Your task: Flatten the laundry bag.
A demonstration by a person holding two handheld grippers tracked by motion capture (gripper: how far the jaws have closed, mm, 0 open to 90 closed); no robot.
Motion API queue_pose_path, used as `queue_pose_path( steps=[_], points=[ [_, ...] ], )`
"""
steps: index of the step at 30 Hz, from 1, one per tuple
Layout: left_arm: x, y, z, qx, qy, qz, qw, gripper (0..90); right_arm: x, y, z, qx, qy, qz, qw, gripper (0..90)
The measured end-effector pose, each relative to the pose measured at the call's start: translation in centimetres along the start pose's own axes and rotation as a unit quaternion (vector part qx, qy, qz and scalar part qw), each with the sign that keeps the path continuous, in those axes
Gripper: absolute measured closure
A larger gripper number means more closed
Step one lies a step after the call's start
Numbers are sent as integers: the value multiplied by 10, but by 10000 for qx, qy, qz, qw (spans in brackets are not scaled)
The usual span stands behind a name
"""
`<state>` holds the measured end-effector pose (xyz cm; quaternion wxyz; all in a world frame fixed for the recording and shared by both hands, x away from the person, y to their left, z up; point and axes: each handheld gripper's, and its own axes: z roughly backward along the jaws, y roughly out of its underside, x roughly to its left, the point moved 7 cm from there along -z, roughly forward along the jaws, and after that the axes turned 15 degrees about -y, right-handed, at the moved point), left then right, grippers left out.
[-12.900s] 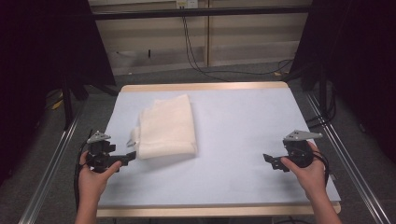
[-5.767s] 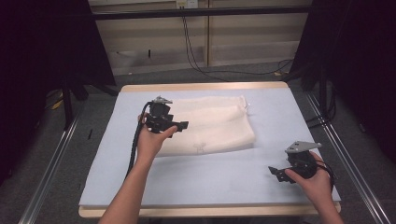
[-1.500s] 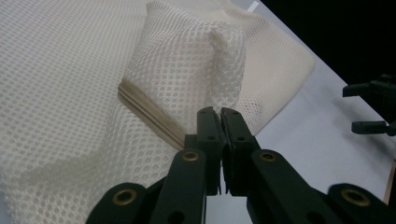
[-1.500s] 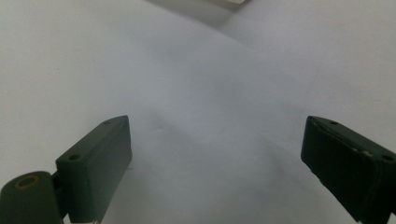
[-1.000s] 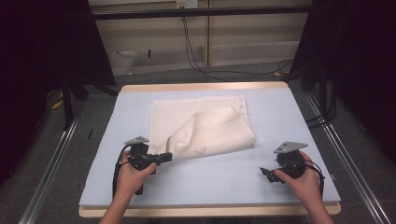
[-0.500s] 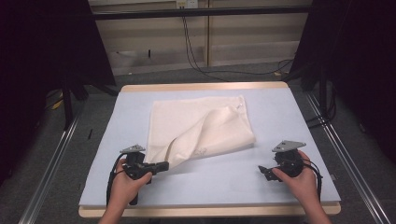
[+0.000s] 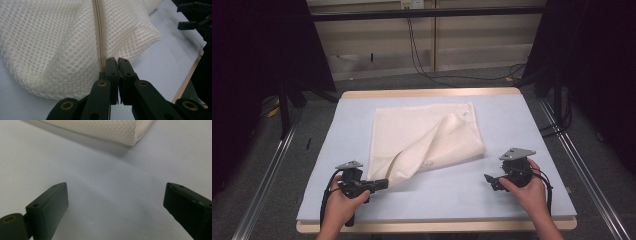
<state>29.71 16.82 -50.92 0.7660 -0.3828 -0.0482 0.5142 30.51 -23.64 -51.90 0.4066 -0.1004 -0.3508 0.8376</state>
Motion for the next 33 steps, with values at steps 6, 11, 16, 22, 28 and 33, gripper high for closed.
queue_pose_path(
  steps=[6,11,16,22,28,33],
  points=[
    [1,7,5,56,-25,40,10000,874,1,-17,-2,-525,-261,-211,9981,71],
    [3,14,5,153,-24,98,9998,874,2,-36,-6,-909,-549,-450,9933,110],
    [3,19,6,220,-33,94,9997,874,-5,-56,-16,-965,-438,-404,9936,141],
    [4,22,7,221,-22,145,9996,874,-9,-77,-33,-1021,-459,-375,9930,214],
    [4,24,4,296,-88,57,9995,874,-5,-77,-47,-812,-673,-286,9940,527],
    [5,24,3,349,-150,119,9992,874,-3,-63,-31,-966,-1042,-74,9898,806]
  ],
)
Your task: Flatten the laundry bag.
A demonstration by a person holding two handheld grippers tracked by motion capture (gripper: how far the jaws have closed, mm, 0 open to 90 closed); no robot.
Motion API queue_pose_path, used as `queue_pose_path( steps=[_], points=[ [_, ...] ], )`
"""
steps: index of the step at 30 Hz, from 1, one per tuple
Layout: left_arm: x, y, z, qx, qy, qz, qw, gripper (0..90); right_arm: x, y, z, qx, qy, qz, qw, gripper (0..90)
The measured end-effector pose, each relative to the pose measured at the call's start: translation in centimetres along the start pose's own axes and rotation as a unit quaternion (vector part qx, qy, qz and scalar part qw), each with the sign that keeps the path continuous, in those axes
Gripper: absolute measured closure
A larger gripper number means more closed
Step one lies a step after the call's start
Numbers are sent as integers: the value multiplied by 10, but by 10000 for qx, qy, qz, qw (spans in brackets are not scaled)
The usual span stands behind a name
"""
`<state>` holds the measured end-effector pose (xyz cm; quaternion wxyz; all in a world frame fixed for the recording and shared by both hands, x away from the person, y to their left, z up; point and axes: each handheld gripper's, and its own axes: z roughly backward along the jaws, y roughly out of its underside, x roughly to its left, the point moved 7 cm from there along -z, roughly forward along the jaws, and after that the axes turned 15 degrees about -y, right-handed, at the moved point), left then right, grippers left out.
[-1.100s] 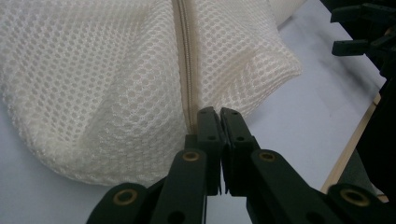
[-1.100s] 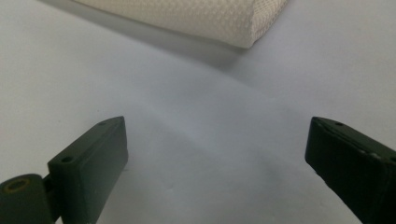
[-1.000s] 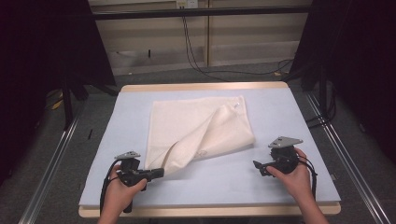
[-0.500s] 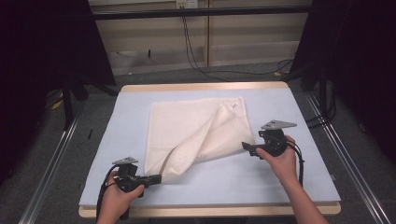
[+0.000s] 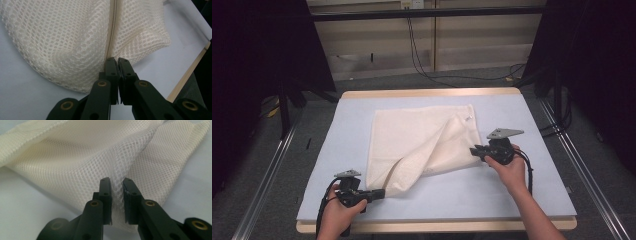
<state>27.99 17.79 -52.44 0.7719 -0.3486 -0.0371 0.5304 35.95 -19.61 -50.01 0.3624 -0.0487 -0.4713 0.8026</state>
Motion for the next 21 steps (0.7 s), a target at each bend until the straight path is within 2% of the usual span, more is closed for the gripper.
queue_pose_path(
  steps=[2,5,6,8,10,13,19,21],
  points=[
    [1,0,1,4,-56,-21,10000,874,2,8,8,77,-134,14,9999,824],
    [4,-1,2,-29,-71,176,9998,874,7,20,15,240,-196,155,9994,830],
    [6,-1,3,-26,-100,142,9998,874,9,24,17,299,-213,217,9991,830],
    [9,-2,5,-82,-130,278,9995,875,14,31,18,352,-240,298,9986,833],
    [13,-2,6,-58,-199,278,9994,875,17,40,19,422,-285,361,9980,835],
    [18,-3,8,-47,-236,379,9990,875,19,48,20,442,-325,375,9978,840],
    [29,-4,14,-54,-266,578,9980,877,19,52,21,416,-393,400,9976,840],
    [28,-4,13,-67,-242,535,9983,877,19,54,21,371,-424,366,9977,838]
  ],
)
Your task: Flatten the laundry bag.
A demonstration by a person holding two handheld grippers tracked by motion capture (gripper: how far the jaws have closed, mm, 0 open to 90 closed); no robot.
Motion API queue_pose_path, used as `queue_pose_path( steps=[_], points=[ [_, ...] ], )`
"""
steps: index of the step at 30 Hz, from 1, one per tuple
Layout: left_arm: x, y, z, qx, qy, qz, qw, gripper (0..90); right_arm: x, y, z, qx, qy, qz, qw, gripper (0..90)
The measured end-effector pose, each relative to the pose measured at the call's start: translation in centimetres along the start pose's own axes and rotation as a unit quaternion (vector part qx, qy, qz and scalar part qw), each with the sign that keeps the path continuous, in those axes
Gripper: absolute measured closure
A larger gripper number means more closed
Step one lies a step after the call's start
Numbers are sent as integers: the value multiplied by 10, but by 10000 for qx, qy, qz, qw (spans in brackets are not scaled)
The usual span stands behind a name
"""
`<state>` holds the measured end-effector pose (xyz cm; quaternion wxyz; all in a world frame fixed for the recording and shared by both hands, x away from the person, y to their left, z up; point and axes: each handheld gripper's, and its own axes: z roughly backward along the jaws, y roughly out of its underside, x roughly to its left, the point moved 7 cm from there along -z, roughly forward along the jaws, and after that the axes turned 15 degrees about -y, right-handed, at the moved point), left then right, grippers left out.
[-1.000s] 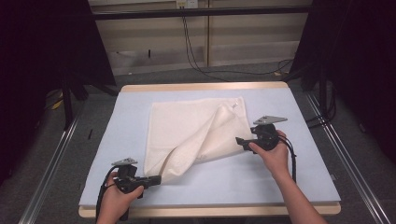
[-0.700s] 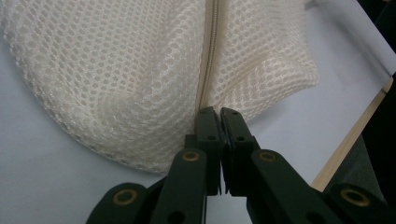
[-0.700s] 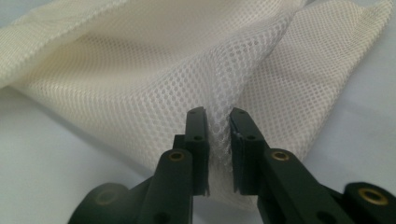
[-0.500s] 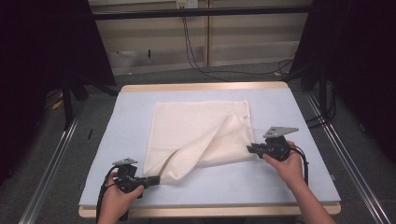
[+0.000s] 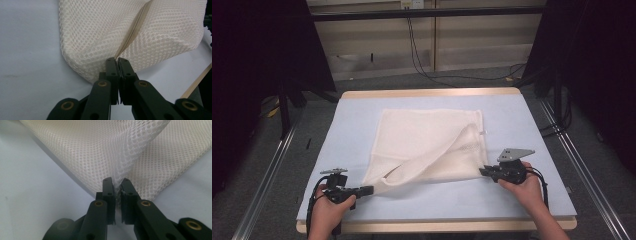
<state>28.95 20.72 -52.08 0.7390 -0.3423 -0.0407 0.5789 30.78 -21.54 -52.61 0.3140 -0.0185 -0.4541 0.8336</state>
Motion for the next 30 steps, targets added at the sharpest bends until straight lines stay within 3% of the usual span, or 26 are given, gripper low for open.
queue_pose_path(
  steps=[9,15,18,20,24,26,30],
  points=[
    [-10,-13,0,-298,142,-147,9993,840,1,2,-1,79,8,78,9999,835],
    [-7,-23,7,-632,163,-113,9978,687,2,2,-2,112,35,126,9999,834],
    [-4,-34,10,-906,62,-83,9958,646,2,3,-2,133,59,140,9998,835],
    [-5,-40,10,-951,95,-182,9953,635,3,3,-2,131,61,131,9998,834],
    [-16,-54,2,-1001,277,-243,9943,581,3,3,-2,131,57,132,9998,834],
    [-25,-60,-7,-974,340,-456,9936,554,3,3,-2,122,58,135,9998,834],
    [-44,-73,-25,-952,550,-608,9921,472,3,3,-2,122,50,133,9998,832]
  ],
)
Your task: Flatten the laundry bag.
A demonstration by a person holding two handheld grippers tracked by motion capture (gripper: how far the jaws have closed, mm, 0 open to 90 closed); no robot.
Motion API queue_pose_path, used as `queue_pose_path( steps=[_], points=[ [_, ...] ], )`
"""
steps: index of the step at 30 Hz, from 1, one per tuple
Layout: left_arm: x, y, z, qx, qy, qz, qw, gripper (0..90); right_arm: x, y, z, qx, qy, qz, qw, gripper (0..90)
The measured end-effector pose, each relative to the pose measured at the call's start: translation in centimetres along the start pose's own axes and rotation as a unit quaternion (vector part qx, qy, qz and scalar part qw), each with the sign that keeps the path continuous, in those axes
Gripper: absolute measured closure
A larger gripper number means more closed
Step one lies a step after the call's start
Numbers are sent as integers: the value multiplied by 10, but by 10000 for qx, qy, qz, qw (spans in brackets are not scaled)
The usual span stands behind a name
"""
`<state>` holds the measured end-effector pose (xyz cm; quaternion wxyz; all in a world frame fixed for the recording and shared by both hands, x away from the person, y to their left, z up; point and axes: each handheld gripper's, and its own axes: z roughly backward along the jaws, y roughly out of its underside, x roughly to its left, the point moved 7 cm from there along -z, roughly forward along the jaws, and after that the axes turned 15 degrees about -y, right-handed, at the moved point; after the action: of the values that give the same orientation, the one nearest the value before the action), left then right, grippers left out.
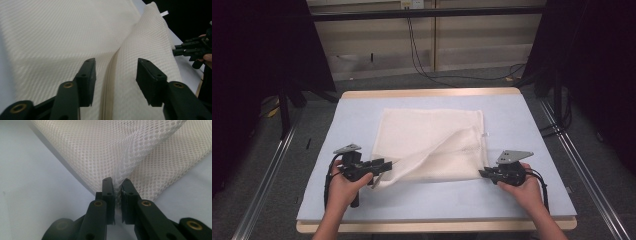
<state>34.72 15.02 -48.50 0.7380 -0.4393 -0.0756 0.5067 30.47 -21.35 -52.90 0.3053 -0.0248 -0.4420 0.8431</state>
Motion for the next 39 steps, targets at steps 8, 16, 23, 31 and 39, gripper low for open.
queue_pose_path(
  steps=[8,16,23,31,39],
  points=[
    [-19,11,-37,366,16,-535,9979,440,0,0,0,-5,-15,-7,10000,828],
    [-21,22,-40,625,-161,-668,9957,746,0,-1,-1,18,37,-12,10000,826],
    [-23,19,-29,485,-67,-645,9967,809,0,-1,0,11,47,-24,10000,820],
    [-25,19,-14,387,157,-572,9975,819,0,-6,0,3,162,51,9999,789],
    [-22,25,-10,451,203,-538,9973,819,-6,-9,24,-145,224,-431,9987,594]
  ],
)
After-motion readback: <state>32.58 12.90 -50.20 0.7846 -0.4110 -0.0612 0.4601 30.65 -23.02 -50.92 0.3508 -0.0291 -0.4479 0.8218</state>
